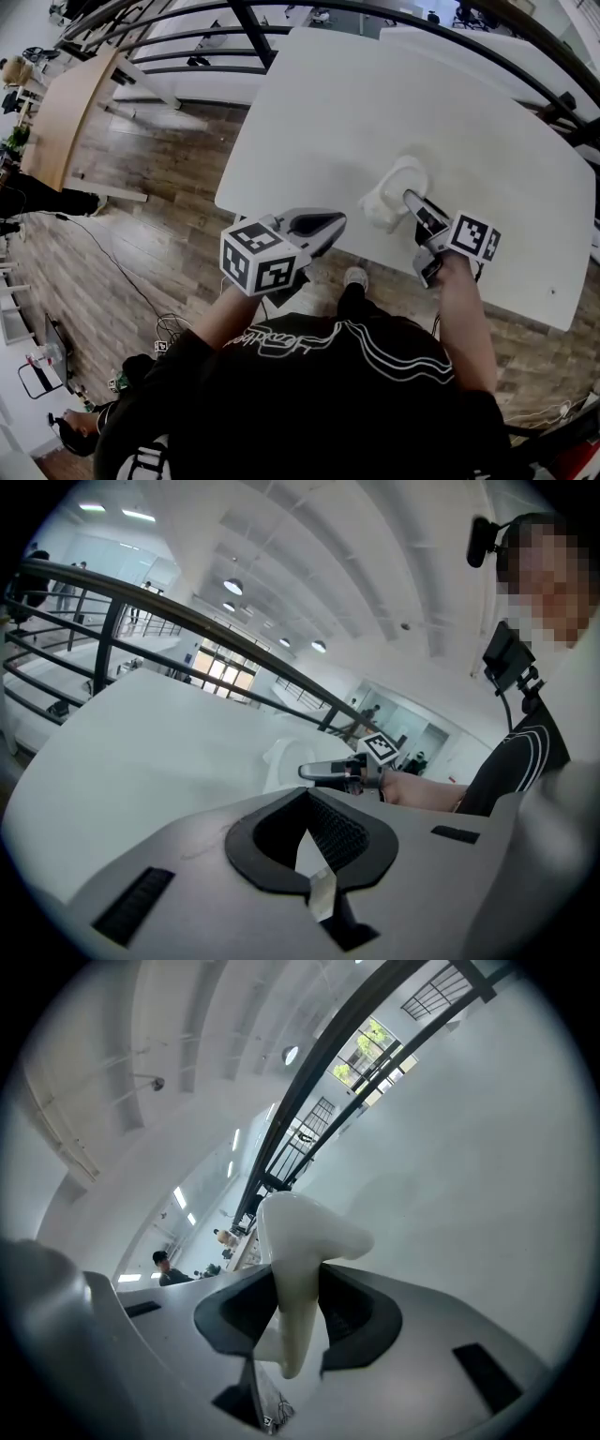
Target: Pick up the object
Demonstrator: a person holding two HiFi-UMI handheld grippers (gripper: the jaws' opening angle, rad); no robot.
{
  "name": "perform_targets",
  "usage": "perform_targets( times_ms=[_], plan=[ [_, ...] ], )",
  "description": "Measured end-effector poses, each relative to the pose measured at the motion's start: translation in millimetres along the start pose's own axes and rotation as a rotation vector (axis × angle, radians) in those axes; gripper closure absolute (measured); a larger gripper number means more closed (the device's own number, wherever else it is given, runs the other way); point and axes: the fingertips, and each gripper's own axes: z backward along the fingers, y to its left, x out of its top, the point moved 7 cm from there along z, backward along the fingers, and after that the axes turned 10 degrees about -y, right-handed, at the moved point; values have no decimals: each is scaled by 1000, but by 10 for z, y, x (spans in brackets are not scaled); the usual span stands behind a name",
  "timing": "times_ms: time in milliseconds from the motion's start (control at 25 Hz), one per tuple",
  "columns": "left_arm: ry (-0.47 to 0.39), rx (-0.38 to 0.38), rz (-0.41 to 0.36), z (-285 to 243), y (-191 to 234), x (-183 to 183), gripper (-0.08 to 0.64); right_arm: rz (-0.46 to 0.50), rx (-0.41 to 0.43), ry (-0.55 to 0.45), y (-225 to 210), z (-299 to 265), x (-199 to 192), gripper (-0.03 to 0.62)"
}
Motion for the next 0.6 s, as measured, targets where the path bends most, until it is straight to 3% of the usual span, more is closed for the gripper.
perform_targets(
  times_ms=[240,400,600],
  plan=[
    [-40,1,-26,196,-126,19,554,0,72,-101,396,314,-48,460],
    [-73,-13,-58,396,-318,5,554,84,152,-149,746,586,-116,460],
    [-118,-41,-89,642,-609,98,554,143,185,-185,1151,979,-184,460]
  ],
)
